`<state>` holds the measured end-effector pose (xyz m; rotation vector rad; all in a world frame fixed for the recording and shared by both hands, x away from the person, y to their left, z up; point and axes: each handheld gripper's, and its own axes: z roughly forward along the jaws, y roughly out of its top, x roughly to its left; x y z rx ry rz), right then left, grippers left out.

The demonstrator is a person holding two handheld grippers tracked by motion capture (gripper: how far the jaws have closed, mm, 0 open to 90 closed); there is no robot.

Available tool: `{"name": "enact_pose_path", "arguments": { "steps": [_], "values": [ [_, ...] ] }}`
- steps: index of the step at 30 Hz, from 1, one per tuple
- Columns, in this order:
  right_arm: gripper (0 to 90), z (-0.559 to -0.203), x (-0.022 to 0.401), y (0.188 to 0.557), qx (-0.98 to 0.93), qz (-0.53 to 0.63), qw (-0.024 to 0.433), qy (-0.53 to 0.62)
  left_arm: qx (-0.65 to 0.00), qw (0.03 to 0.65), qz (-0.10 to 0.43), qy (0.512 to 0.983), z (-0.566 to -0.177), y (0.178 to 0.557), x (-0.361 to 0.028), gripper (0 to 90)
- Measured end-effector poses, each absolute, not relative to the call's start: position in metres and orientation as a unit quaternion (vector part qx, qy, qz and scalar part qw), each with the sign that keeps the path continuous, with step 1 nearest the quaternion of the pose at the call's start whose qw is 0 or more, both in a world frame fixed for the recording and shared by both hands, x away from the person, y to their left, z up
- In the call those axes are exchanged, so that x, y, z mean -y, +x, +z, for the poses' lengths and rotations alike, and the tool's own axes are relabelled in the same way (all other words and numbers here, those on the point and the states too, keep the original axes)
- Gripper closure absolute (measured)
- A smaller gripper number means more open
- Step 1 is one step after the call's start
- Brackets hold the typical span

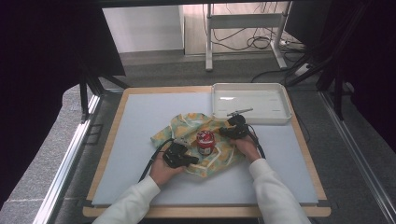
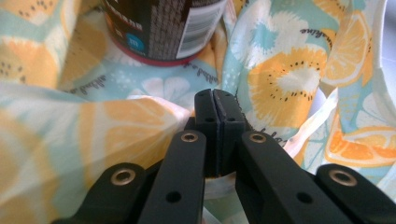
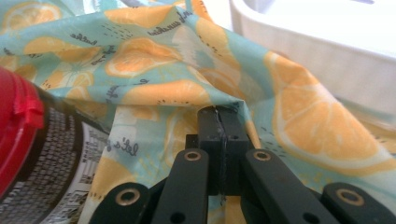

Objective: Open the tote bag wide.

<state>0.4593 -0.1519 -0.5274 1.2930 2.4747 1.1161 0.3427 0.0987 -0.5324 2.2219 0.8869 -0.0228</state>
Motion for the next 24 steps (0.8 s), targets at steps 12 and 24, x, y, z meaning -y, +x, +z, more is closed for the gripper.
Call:
{"name": "enact_pose_path", "arguments": {
  "steps": [12,24],
  "values": [
    [88.9,-0.527,0.155,0.46,-0.82,0.372,0.072,0.428,-0.347,0.375,0.001,0.859,-0.531,0.34,-0.101,90.0],
    [88.9,-0.495,0.147,0.438,-0.823,0.408,0.092,0.383,-0.342,0.438,0.04,0.83,-0.495,0.332,-0.114,90.0]
  ]
}}
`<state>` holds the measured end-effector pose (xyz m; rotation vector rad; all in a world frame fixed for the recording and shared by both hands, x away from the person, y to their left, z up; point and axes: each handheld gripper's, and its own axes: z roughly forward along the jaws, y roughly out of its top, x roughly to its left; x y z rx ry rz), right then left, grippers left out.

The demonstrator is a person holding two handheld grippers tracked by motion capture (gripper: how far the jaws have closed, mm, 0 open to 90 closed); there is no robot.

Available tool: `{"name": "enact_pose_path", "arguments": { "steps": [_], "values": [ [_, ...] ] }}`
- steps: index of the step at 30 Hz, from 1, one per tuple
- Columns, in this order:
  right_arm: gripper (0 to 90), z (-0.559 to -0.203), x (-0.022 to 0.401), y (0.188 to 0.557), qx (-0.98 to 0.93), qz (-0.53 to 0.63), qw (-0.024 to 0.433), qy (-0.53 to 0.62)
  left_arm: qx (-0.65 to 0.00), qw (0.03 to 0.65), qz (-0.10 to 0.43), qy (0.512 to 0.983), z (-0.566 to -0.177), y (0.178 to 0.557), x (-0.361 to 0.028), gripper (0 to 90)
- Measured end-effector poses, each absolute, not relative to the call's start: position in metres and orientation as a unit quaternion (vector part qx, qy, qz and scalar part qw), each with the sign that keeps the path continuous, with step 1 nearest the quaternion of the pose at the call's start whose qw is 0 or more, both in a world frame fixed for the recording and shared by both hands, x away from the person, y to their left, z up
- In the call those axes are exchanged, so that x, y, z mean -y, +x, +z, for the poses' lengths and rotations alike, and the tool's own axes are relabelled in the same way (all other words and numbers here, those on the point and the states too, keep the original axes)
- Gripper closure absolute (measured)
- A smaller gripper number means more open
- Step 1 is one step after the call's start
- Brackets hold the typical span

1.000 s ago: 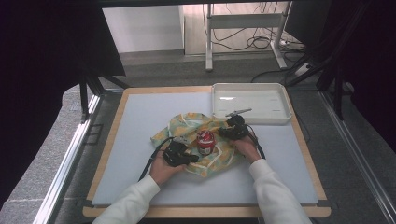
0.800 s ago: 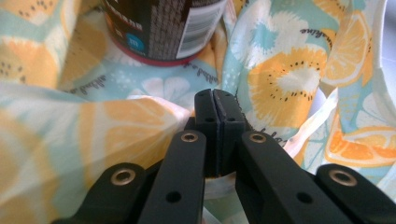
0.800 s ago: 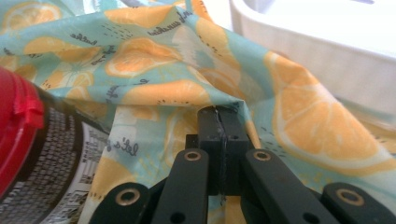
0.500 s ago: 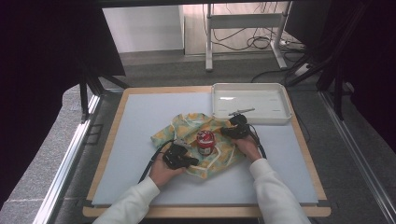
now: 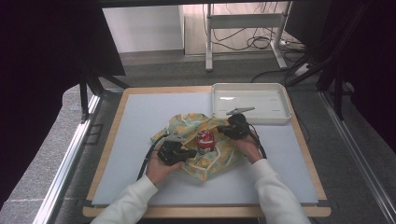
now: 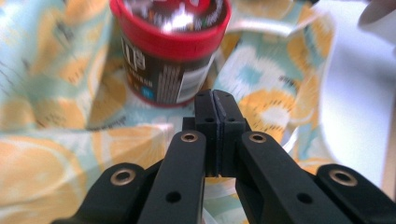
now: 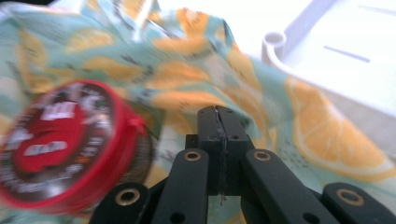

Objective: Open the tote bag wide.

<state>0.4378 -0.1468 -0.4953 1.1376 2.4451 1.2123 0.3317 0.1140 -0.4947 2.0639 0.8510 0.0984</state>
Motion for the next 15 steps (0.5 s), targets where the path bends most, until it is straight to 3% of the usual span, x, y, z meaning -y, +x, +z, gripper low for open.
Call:
{"name": "enact_pose_path", "arguments": {
  "steps": [15],
  "values": [
    [88.8,-0.458,0.168,0.392,-0.823,0.44,0.105,0.344,-0.383,0.471,0.074,0.791,-0.466,0.326,-0.164,89.1]
  ]
}}
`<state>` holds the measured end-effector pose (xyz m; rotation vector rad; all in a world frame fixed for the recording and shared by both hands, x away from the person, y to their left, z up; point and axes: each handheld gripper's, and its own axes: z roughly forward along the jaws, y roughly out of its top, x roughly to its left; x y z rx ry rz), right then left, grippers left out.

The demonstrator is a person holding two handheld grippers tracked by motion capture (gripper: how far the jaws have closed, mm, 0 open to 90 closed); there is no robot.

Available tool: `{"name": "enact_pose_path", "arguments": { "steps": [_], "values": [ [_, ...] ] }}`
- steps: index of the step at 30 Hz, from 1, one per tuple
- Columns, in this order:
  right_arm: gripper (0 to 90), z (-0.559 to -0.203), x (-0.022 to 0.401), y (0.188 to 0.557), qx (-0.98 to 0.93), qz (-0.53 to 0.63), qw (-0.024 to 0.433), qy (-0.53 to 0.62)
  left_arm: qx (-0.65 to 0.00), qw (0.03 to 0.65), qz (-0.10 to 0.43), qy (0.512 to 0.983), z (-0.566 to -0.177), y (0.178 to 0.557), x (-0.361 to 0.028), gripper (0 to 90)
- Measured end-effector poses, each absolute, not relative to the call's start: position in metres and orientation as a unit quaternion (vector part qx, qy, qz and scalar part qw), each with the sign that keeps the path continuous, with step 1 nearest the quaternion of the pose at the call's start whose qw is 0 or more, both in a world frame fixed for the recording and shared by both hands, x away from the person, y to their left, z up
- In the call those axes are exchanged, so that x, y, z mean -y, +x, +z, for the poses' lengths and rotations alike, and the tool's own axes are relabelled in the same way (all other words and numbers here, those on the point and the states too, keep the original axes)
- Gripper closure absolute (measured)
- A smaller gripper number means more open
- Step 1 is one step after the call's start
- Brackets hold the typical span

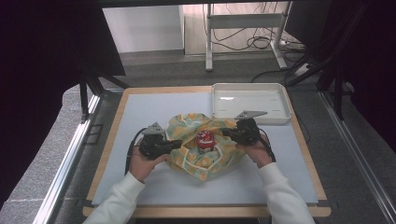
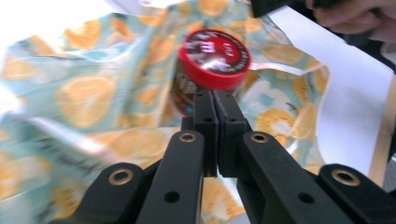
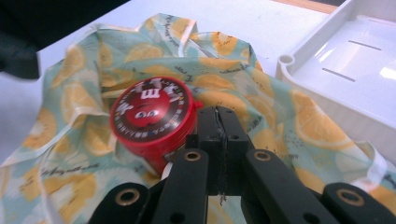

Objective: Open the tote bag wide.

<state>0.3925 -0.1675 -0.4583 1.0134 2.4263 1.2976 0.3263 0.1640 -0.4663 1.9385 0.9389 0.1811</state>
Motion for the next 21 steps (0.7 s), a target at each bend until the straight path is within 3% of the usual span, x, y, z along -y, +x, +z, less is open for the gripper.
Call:
{"name": "enact_pose_path", "arguments": {
  "steps": [11,13,16,18,21],
  "values": [
    [85.2,-0.456,0.182,0.382,-0.819,0.448,0.106,0.343,-0.408,0.469,0.097,0.778,-0.462,0.333,-0.187,82.8],
    [80.7,-0.456,0.183,0.381,-0.818,0.451,0.107,0.342,-0.412,0.465,0.102,0.777,-0.463,0.335,-0.187,77.1],
    [64.0,-0.453,0.184,0.379,-0.815,0.46,0.116,0.333,-0.432,0.456,0.12,0.769,-0.463,0.337,-0.189,55.9],
    [52.6,-0.45,0.185,0.378,-0.814,0.465,0.115,0.327,-0.434,0.459,0.122,0.766,-0.463,0.338,-0.19,49.3],
    [44.5,-0.445,0.187,0.374,-0.812,0.471,0.122,0.322,-0.436,0.456,0.119,0.767,-0.462,0.34,-0.191,40.4]
  ]
}}
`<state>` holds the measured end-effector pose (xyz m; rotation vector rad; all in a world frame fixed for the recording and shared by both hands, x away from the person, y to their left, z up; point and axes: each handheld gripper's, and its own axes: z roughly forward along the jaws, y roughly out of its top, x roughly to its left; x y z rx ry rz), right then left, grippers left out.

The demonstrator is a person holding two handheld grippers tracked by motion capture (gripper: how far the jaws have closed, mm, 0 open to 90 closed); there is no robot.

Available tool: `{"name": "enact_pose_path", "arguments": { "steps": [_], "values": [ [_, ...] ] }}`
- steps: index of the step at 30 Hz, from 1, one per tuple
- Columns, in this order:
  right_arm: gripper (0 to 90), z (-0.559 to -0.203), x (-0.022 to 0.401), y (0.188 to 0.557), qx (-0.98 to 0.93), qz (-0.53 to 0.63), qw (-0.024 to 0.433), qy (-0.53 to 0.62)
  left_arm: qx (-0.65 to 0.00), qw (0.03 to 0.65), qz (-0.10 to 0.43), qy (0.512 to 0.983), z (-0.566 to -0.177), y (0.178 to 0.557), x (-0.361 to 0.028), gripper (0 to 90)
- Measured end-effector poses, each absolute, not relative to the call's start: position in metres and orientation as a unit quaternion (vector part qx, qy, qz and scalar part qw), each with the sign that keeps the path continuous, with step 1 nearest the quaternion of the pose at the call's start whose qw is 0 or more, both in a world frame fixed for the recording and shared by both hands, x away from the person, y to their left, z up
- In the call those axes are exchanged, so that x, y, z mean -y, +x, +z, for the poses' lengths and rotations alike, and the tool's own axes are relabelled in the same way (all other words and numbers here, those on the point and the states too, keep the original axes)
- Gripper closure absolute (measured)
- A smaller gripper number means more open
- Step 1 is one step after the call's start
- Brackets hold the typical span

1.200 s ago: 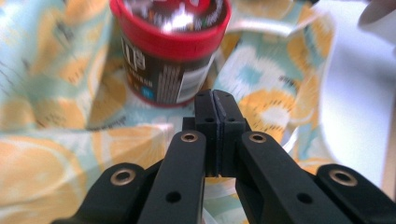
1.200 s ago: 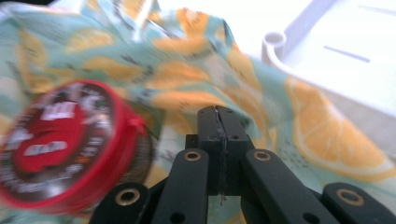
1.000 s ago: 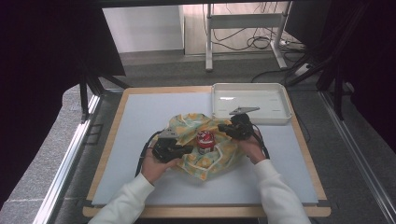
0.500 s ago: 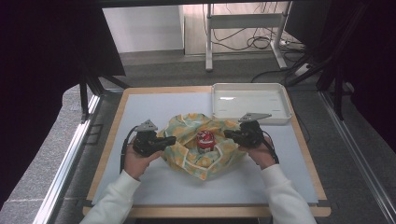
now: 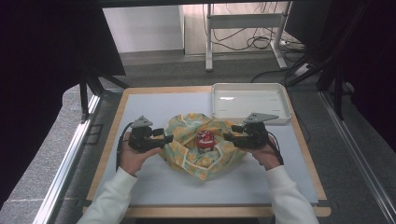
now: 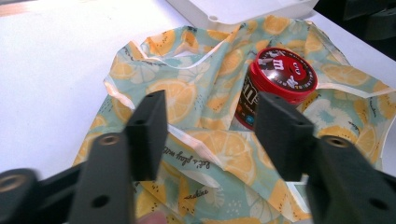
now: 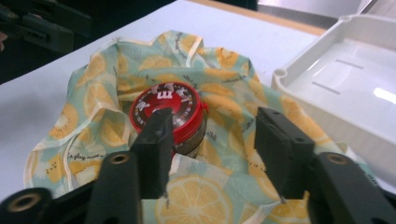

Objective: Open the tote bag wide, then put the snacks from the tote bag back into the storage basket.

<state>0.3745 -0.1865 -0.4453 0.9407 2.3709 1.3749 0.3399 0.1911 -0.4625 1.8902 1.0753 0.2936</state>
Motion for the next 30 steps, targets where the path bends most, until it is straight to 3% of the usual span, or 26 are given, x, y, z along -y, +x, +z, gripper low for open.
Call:
{"name": "enact_pose_path", "arguments": {
  "steps": [7,30],
  "values": [
    [36.3,-0.438,0.191,0.37,-0.809,0.475,0.134,0.318,-0.442,0.452,0.117,0.766,-0.462,0.343,-0.193,31.0],
    [32.0,-0.44,0.158,0.365,-0.844,0.44,0.128,0.28,-0.442,0.446,0.11,0.771,-0.467,0.346,-0.193,27.6]
  ]
}}
